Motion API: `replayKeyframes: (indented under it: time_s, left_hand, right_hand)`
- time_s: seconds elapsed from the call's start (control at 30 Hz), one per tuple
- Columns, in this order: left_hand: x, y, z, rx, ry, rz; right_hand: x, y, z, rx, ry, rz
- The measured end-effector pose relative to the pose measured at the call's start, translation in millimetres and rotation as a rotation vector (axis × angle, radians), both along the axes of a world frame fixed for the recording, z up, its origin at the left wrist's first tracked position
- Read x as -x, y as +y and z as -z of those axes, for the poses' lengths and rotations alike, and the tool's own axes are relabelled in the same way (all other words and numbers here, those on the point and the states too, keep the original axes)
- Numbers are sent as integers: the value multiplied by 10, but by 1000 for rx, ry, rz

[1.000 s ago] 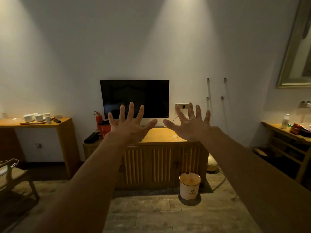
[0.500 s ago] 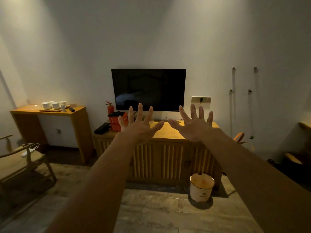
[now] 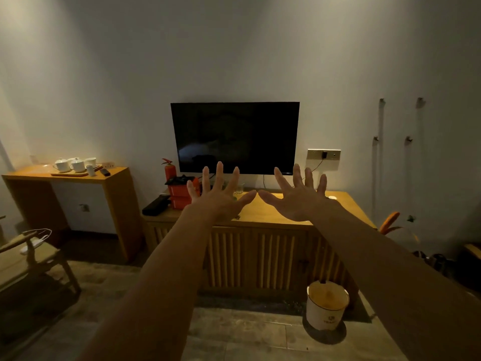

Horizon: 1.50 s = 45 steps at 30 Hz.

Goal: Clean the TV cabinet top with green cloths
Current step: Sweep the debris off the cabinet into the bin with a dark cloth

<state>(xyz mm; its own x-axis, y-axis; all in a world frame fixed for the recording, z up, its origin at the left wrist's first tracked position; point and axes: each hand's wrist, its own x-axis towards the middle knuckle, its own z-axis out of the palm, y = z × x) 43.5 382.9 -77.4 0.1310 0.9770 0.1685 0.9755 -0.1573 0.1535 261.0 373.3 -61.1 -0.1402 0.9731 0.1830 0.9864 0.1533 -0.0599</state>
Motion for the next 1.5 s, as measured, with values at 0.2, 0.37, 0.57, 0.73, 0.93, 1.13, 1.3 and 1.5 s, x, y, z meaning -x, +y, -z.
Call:
replayKeyframes:
  time_s: [0.2,0.37,0.57,0.73,0.93,1.13,1.3,1.5]
  left_hand:
    - [520,848,-34,-40,-16,-12]
    - [875,1474,41,2,-46,-37]
    - [1143,2086,196,43,-7,-33]
    - [1220,2546,375,94,-19,-5]
    - [1238,3148,553,138,-15,-42]
    - [1147,3849,603,174,17,-92]
    - [998,4537,558,170,49,-143]
    - [903,5194,725,186,57,-133]
  right_hand:
    - [352,815,-27,27,-24,9]
    - [693,1454,22,43,-38,23]
    - [999,2095,202,24,-37,27]
    - [1114,2578,384,46,-56,22]
    - [1130,3310,576,64,-63,-4]
    - [1101,4232,743,63,-67,-16]
    - [1077,5022,812,93,-44,-35]
    - [1098,5740,957,133,-55,-93]
